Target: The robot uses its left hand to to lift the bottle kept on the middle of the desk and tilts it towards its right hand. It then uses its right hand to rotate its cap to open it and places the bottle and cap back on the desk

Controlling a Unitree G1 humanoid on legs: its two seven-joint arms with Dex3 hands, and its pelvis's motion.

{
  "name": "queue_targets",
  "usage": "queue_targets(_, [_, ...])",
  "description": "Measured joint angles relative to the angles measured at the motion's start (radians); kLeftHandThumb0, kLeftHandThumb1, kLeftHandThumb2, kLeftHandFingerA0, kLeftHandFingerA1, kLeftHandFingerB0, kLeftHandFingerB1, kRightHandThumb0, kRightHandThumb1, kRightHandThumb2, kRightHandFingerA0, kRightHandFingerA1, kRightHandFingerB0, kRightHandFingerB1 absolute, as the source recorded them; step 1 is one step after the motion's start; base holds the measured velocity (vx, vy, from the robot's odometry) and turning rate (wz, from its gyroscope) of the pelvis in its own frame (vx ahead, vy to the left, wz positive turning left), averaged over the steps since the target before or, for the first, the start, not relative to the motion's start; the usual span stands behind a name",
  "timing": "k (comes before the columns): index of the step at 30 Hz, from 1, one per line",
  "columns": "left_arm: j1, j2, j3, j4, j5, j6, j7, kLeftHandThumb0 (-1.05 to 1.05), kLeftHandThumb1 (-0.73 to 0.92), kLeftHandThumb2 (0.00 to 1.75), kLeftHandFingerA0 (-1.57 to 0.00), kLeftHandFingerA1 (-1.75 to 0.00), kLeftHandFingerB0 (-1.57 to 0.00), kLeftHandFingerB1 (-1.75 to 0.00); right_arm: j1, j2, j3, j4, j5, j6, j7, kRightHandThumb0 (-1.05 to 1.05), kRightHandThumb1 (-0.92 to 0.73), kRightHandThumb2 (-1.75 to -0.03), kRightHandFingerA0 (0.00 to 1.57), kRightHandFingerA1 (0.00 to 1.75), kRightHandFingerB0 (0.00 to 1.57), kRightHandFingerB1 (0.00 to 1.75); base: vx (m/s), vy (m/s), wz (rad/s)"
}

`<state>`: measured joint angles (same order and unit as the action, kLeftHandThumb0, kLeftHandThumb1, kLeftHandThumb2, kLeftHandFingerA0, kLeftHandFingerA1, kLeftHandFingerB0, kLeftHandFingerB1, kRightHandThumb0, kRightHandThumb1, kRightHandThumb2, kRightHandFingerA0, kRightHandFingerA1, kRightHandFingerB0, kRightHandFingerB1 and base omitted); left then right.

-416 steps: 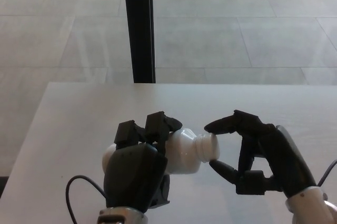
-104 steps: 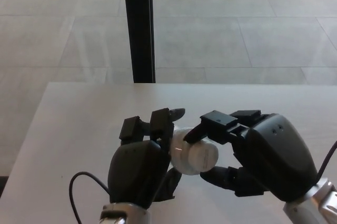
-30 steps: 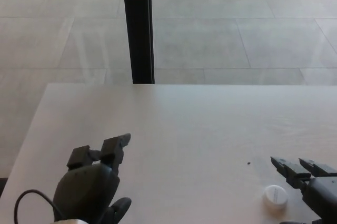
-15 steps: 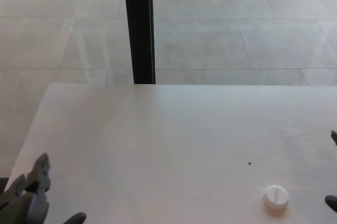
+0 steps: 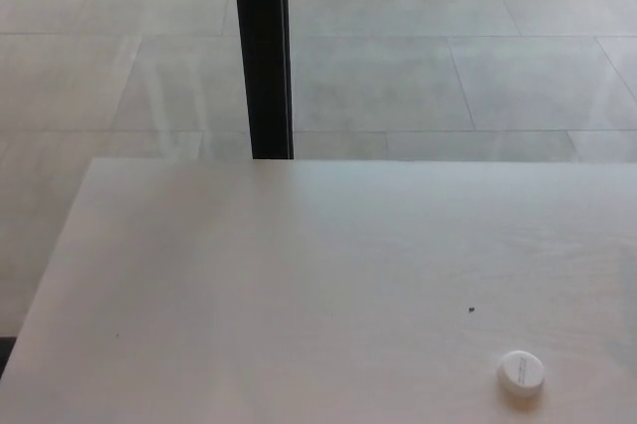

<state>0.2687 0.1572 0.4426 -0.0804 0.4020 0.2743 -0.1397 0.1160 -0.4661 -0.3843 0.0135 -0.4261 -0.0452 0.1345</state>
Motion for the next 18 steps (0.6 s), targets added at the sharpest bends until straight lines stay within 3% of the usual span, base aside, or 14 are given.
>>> queue_targets(1, [0.002,-0.001,0.022,0.011,-0.014,0.0,-0.001,-0.85,0.82,1.02,0.0,0.0,0.0,-0.02,-0.001,0.0,-0.016,0.011,0.008,0.0,0.0,-0.46,-0.76,-0.77,0.0,0.0,0.0,0.01,0.0,0.0,0.0])
queue_targets(2, [0.005,-0.004,0.05,0.024,-0.03,0.0,-0.002,-0.66,0.89,0.67,0.0,-0.13,0.0,-0.17,-0.003,0.0,-0.034,0.025,0.018,0.002,0.0,-0.42,-0.78,-0.8,0.0,0.0,0.0,0.0,0.0,0.0,0.0])
queue_targets(3, [0.007,-0.005,0.063,0.031,-0.039,0.0,-0.003,-0.7,0.64,0.97,-0.03,-0.34,-0.03,-0.27,-0.003,0.0,-0.044,0.032,0.025,0.002,0.0,-0.39,-0.74,-0.72,0.0,0.0,0.0,0.1,0.0,0.0,0.0])
queue_targets(6, [0.02,-0.013,0.157,0.096,-0.092,0.0,-0.005,-0.69,0.66,0.99,-0.01,-0.32,-0.01,-0.25,-0.006,0.009,-0.109,0.087,0.064,0.003,-0.001,-0.39,-0.75,-0.68,0.0,0.09,0.0,0.19,0.0,0.0,0.0])
queue_targets(7, [0.023,-0.016,0.178,0.113,-0.103,0.0,-0.006,-0.7,0.65,0.97,-0.01,-0.39,0.0,-0.22,-0.007,0.011,-0.124,0.103,0.073,0.004,-0.001,-0.4,-0.69,-0.8,0.0,0.1,0.06,0.09,0.0,0.0,0.0])
queue_targets(8, [0.028,-0.019,0.204,0.134,-0.117,0.0,-0.006,-0.65,0.73,0.71,-0.1,-0.31,-0.02,-0.16,-0.007,0.016,-0.143,0.122,0.084,0.004,-0.001,-0.38,-0.64,-0.81,0.0,0.17,0.04,0.22,0.0,0.0,0.0])
queue_targets(9, [0.035,-0.023,0.231,0.16,-0.13,-0.001,-0.006,-0.69,0.76,0.69,-0.12,-0.31,-0.04,-0.16,-0.008,0.023,-0.166,0.143,0.096,0.004,-0.001,-0.47,-0.65,-0.78,0.0,0.14,0.03,0.2,0.0,0.0,0.0])
queue_targets(10, [0.044,-0.029,0.264,0.197,-0.145,-0.001,-0.005,-0.79,0.71,1.0,-0.08,-0.3,0.0,-0.12,-0.008,0.033,-0.196,0.175,0.113,0.006,-0.002,-0.51,-0.65,-0.8,0.0,0.21,0.03,0.31,0.0,0.0,0.0])
queue_targets(12, [0.062,-0.04,0.312,0.256,-0.169,-0.001,-0.006,-0.82,0.71,1.01,-0.09,-0.31,0.0,-0.11,-0.008,0.046,-0.243,0.228,0.135,0.007,-0.008,-0.52,-0.65,-0.79,0.0,0.15,0.03,0.27,0.0,0.0,0.0])
queue_targets(13, [0.073,-0.046,0.337,0.29,-0.181,-0.001,-0.006,-0.84,0.71,1.0,-0.09,-0.29,-0.08,-0.12,-0.008,0.055,-0.27,0.26,0.148,0.008,-0.011,-0.51,-0.73,-0.63,0.0,0.28,0.0,0.36,0.0,0.0,0.0])
queue_targets(15, [0.094,-0.056,0.387,0.349,-0.207,0.0,-0.006,-0.8,0.7,1.01,-0.04,-0.43,-0.04,-0.32,-0.007,0.075,-0.32,0.319,0.173,0.012,-0.019,-0.51,-0.75,-0.63,0.0,0.24,0.0,0.32,0.0,0.0,0.0])
queue_targets(16, [0.103,-0.061,0.407,0.374,-0.218,0.0,-0.006,-0.85,0.76,1.07,-0.07,-0.32,0.0,-0.11,-0.007,0.085,-0.343,0.346,0.185,0.014,-0.021,-0.5,-0.67,-0.72,0.0,0.17,0.0,0.24,0.0,0.0,0.0])
queue_targets(17, [0.114,-0.064,0.428,0.4,-0.229,0.0,-0.007,-0.85,0.76,1.07,-0.07,-0.32,0.0,-0.11,-0.007,0.096,-0.366,0.376,0.198,0.015,-0.024,-0.5,-0.67,-0.72,0.0,0.17,0.0,0.24,0.0,0.0,0.0])
queue_targets(18, [0.122,-0.068,0.442,0.418,-0.238,0.0,-0.008,-0.74,0.88,0.66,-0.09,-0.33,0.0,-0.21,-0.007,0.105,-0.383,0.397,0.207,0.016,-0.026,-0.58,-0.66,-0.83,0.0,0.21,0.01,0.23,0.0,0.0,0.0])
